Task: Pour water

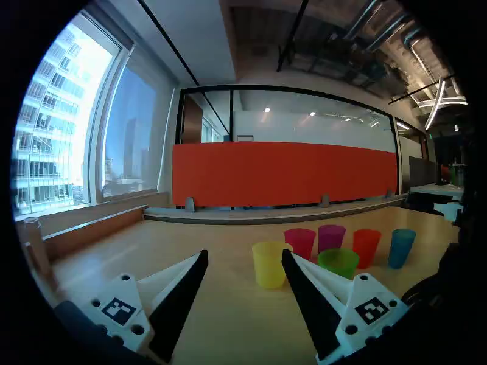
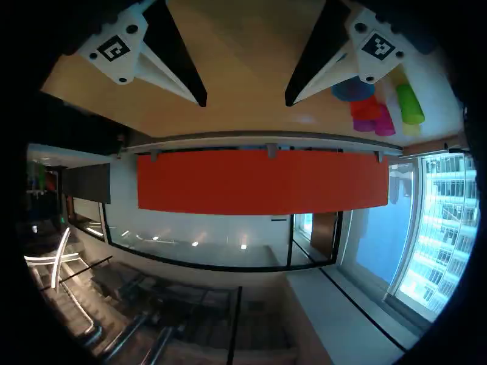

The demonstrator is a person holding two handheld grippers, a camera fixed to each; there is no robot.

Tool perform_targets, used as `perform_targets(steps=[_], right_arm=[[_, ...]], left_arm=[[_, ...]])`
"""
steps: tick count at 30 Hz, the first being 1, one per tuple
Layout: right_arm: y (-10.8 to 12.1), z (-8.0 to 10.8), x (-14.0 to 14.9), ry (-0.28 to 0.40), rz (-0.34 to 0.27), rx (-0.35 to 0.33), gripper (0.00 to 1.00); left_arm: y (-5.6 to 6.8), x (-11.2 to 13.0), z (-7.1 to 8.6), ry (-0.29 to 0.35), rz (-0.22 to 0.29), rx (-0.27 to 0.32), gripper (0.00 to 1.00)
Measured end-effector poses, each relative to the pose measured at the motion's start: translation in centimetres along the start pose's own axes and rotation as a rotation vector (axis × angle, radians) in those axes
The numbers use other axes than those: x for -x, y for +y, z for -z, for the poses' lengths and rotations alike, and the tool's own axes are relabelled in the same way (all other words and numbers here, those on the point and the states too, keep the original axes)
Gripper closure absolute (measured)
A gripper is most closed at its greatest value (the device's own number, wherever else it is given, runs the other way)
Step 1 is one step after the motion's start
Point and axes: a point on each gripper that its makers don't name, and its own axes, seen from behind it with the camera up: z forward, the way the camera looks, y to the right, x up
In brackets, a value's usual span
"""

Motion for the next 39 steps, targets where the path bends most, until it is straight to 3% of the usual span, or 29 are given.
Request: perform_targets(steps=[20, 26, 32, 39], right_arm=[[-0.2, 0.0, -0.1, 0.000, 0.001, -0.012, 0.01], [-0.4, 0.0, -0.4, -0.015, -0.015, -0.025, 0.01], [-0.4, -0.4, -2.7, -0.021, -0.028, -0.045, 0.01], [-0.3, -1.0, -5.8, -0.060, 0.002, -0.066, 0.01]], left_arm=[[-0.1, -0.2, -0.2, 0.001, 0.001, 0.004, 0.10], [-0.4, 0.0, -0.4, -0.025, -0.002, -0.006, 0.11], [-0.2, -2.4, -0.9, -0.021, -0.016, 0.004, 0.10], [0.4, -6.5, -1.8, -0.015, -0.027, 0.038, 0.11]])
